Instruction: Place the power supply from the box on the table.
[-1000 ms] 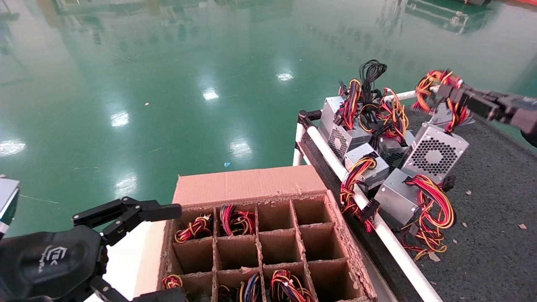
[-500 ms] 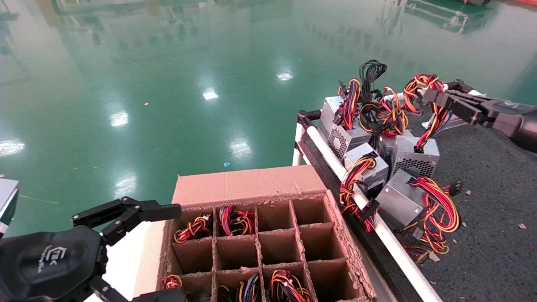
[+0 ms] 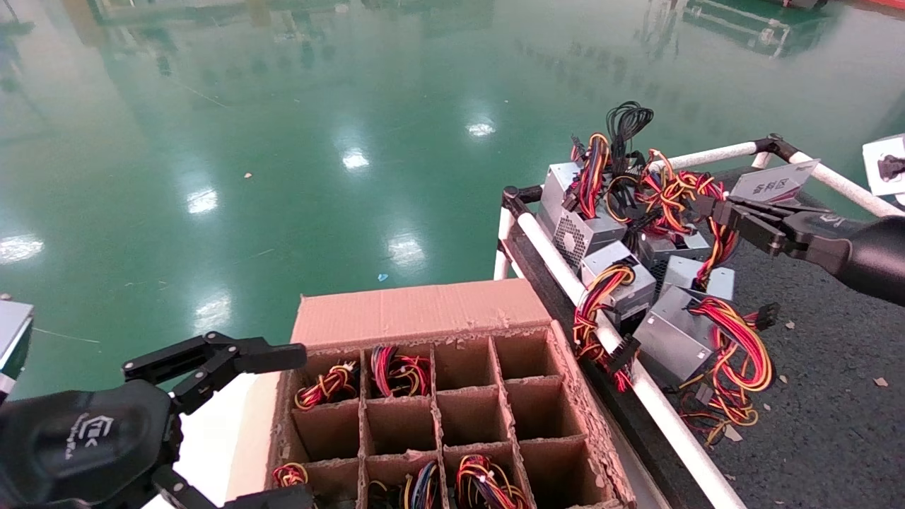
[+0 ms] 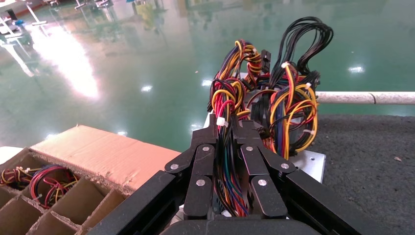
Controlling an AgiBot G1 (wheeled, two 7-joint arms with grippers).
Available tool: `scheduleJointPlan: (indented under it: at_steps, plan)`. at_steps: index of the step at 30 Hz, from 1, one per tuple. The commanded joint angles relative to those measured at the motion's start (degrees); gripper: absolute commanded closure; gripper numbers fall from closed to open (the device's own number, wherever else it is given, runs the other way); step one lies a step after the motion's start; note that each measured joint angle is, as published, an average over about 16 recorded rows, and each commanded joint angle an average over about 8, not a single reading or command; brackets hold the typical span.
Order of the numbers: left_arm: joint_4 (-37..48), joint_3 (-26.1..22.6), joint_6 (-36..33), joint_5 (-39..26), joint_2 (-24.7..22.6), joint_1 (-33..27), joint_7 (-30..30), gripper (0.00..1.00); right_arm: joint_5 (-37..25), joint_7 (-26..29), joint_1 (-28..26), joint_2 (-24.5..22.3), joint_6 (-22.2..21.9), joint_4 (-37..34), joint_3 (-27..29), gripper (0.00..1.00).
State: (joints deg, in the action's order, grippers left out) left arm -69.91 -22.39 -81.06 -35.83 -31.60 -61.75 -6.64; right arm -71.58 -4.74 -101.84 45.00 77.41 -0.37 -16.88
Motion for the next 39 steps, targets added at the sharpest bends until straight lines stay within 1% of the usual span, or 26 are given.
scheduleJointPlan:
  at_steps: [1, 6, 7, 8, 31, 39]
  plan:
    - [0.00, 0.00, 0.00, 0.00, 0.00, 0.00, 0.00, 0.00, -0.16, -0.22, 0.23, 0.14, -0.09, 0.08, -0.10, 0.77]
    - [0.01, 0.00, 0.01, 0.01, 0.01, 0.01, 0.00, 0.00, -0.53, -0.59, 0.51, 0.42, -0.77, 0.20, -0.41, 0.14]
    - [0.01, 0.01, 0.01, 0.01, 0.01, 0.01, 0.00, 0.00, -0.57, -0.62, 0.54, 0.45, -0.84, 0.21, -0.44, 0.05]
    - [0.01, 0.01, 0.01, 0.01, 0.01, 0.01, 0.00, 0.00, -0.60, -0.65, 0.57, 0.46, -0.88, 0.22, -0.47, 0.00]
    - [0.01, 0.01, 0.01, 0.00, 0.01, 0.01, 0.00, 0.00, -0.56, -0.52, 0.43, 0.38, -0.75, 0.24, -0.36, 0.00]
    - [0.01, 0.01, 0.02, 0.00, 0.01, 0.02, 0.00, 0.00, -0.37, 0.48, -0.98, 0.11, 0.84, 0.99, -0.25, 0.00]
